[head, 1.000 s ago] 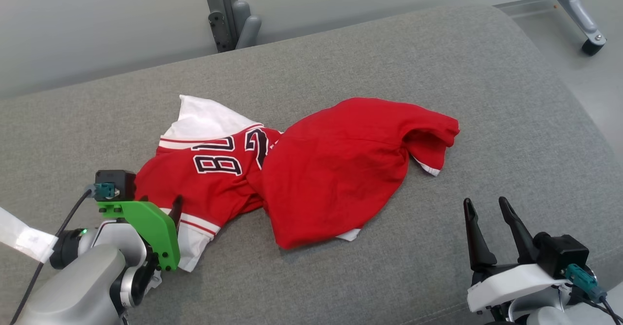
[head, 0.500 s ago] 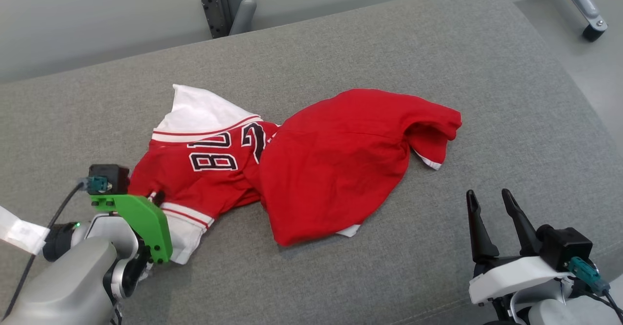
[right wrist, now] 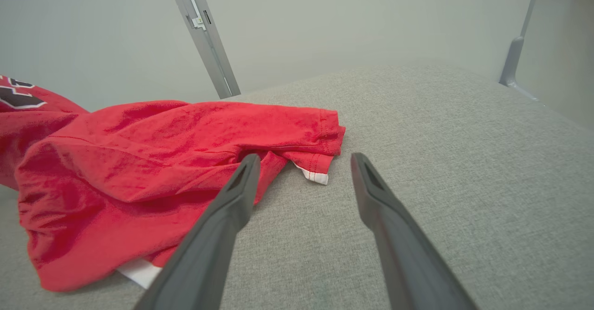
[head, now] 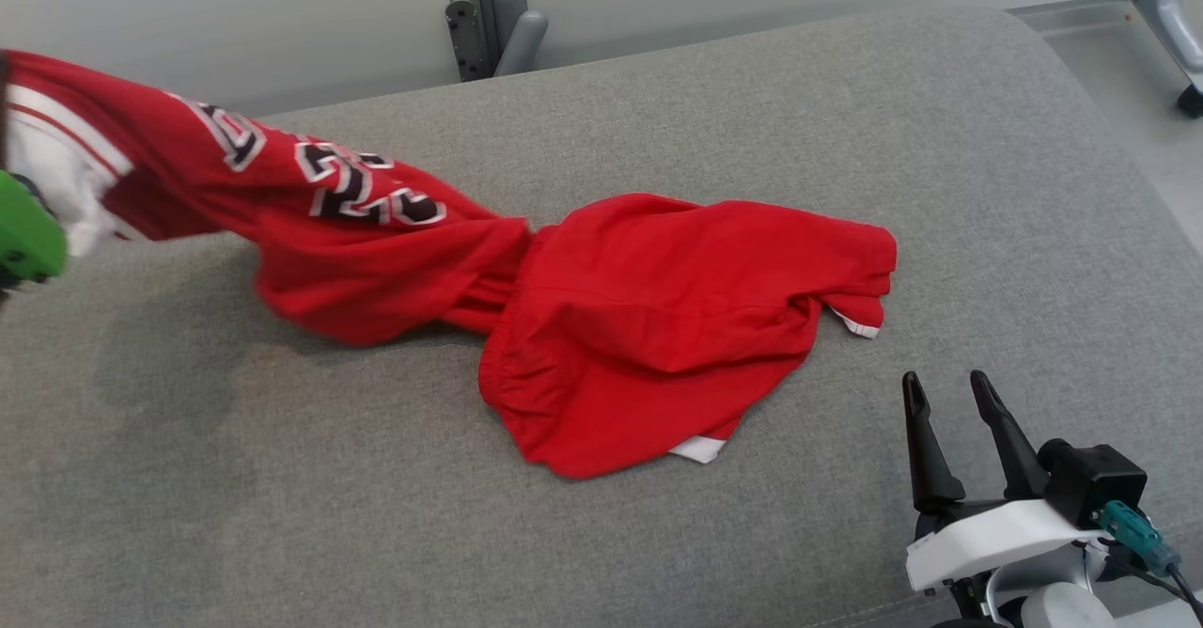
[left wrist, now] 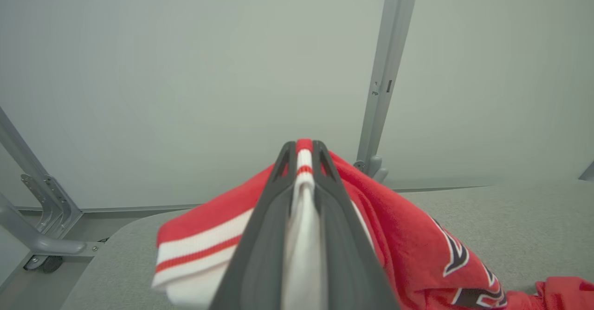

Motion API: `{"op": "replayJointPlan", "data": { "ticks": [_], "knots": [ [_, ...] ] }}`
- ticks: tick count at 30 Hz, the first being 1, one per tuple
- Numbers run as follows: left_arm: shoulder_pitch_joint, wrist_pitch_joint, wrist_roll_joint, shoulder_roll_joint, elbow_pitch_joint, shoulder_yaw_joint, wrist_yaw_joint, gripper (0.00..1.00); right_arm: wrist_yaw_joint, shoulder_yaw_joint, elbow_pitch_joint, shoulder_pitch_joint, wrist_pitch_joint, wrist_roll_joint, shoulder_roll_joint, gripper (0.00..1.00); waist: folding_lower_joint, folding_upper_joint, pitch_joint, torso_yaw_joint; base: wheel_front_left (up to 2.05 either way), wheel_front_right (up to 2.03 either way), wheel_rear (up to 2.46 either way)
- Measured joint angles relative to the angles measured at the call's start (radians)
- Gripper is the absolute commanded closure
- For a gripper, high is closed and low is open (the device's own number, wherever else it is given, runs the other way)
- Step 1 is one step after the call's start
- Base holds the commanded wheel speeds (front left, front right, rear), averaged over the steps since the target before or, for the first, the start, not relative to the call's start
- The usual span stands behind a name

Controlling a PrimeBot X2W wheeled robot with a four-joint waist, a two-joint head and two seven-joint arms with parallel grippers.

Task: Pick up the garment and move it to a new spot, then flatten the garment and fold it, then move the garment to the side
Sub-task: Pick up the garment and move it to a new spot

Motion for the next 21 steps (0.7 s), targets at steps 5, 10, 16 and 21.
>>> {"op": "replayJointPlan", "data": {
  "ticks": [5,10,16,21],
  "knots": [
    [-0.046,0.052,-0.003,0.141,-0.002,0.053,0.028,1.00,0.000,0.008,-0.001,-0.004,0.000,0.008,0.000,0.00,0.0000,0.0000,0.022,-0.001,0.00,0.00,0.00],
    [-0.087,0.063,0.000,0.249,0.072,0.102,0.036,1.00,0.000,0.009,0.001,-0.015,0.000,0.015,0.000,0.00,0.0000,0.0000,0.042,-0.017,0.00,0.00,0.00],
    [-0.126,0.072,0.024,0.321,0.138,0.128,0.037,1.00,0.000,0.008,0.003,-0.016,0.000,0.014,0.000,0.00,0.0000,0.0000,0.057,-0.038,0.00,0.00,0.00],
    [-0.139,0.042,0.037,0.360,0.214,0.155,0.071,1.00,0.000,0.011,0.004,-0.019,0.000,0.006,0.000,0.00,0.0000,0.0000,0.063,-0.052,0.00,0.00,0.00]
  ]
}}
